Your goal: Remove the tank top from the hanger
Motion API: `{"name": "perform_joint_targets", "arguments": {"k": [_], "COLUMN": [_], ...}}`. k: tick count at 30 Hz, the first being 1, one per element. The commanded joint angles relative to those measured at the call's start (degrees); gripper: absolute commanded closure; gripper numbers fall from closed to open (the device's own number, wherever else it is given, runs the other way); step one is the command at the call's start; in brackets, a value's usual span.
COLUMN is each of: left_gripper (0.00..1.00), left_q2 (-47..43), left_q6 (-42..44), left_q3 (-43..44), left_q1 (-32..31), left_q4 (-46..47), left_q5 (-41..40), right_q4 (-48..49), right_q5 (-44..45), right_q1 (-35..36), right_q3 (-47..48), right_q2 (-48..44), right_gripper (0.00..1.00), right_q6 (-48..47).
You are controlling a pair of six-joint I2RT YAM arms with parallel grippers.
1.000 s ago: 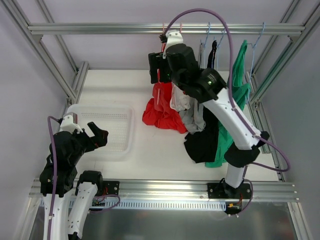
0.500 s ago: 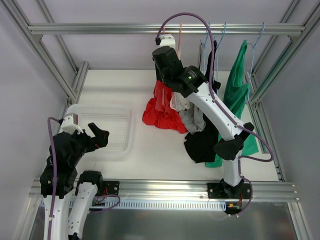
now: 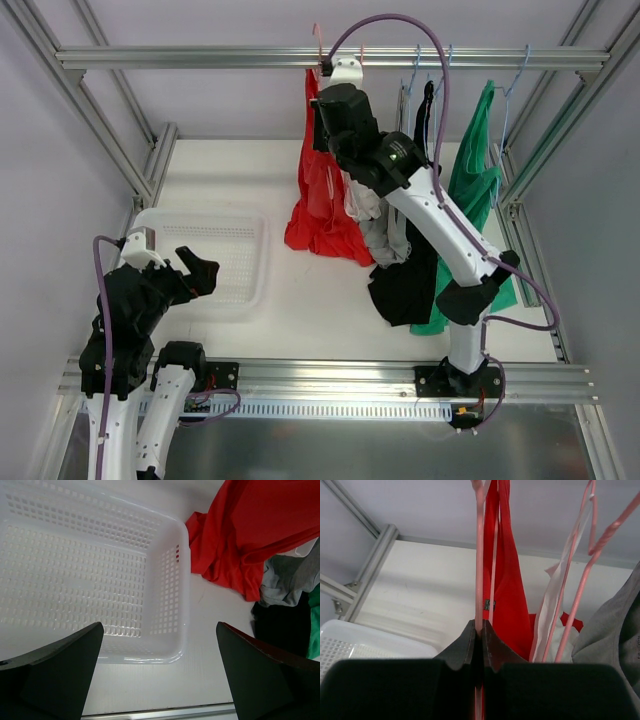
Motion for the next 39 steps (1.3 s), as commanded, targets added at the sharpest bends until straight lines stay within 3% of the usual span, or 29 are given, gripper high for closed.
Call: {"name": "perform_joint_targets", "arguments": {"k": [1,8,14,20,22,25,26,27,28,29,30,39], "left_gripper": [0.01,0.01,0.01,0.01,0.01,0.01,0.01,0.01,0.01,0.01,0.01,0.02], "left_q2": [-0.8,0.5,3.7,16.6,20.5,27.3,30.9,32.5,33.7,35.3,36.1,46.5], "left_q6": [-0.3,1.9,1.4,-2.8,-3.3,-1.5,0.1,1.6,4.6,5.1,5.2,11.3], "left_q3": [-0.3,0.2,5.6,12.0,15.1,21.7,25.2,26.4,27.2,27.3,27.1,27.9], "left_q1": [-0.4,-0.4,-0.4,-1.9,-5.3,-20.1,-29.5,-34.2,-38.1,-43.1,-43.5,-49.4], "left_q4": [1.9,2.9,11.8,22.0,23.4,24.4,24.4,24.4,24.4,24.5,24.9,34.9], "left_q5": [1.2,6.5,17.2,26.4,24.6,14.9,7.4,2.2,-3.8,-16.7,-19.6,-9.6], "right_q4": [10.4,11.9,15.9,16.6,14.3,9.7,8.6,8.2,8.2,8.2,8.3,5.5], "right_q5": [-2.1,-4.9,-12.6,-19.1,-19.3,-20.3,-21.0,-21.6,-21.7,-20.9,-20.9,-23.2], "right_q1": [0.3,1.5,5.8,9.1,9.2,9.2,9.2,9.3,9.2,9.2,9.2,9.2], "right_q3": [-1.2,-11.9,-33.9,-55.0,-61.1,-64.6,-65.4,-65.9,-66.5,-67.7,-68.4,-69.0], "right_q2": [-8.5,-15.2,-30.3,-47.4,-55.4,-64.1,-65.8,-67.4,-70.8,-72.4,-73.8,-81.7], "right_gripper": [1.00,1.00,1.00,1.00,1.00,1.00,1.00,1.00,1.00,0.99,1.00,1.00], "right_q6": [-0.6,-0.6,0.7,5.6,7.2,8.3,8.1,6.8,6.2,6.0,5.3,7.5]}}
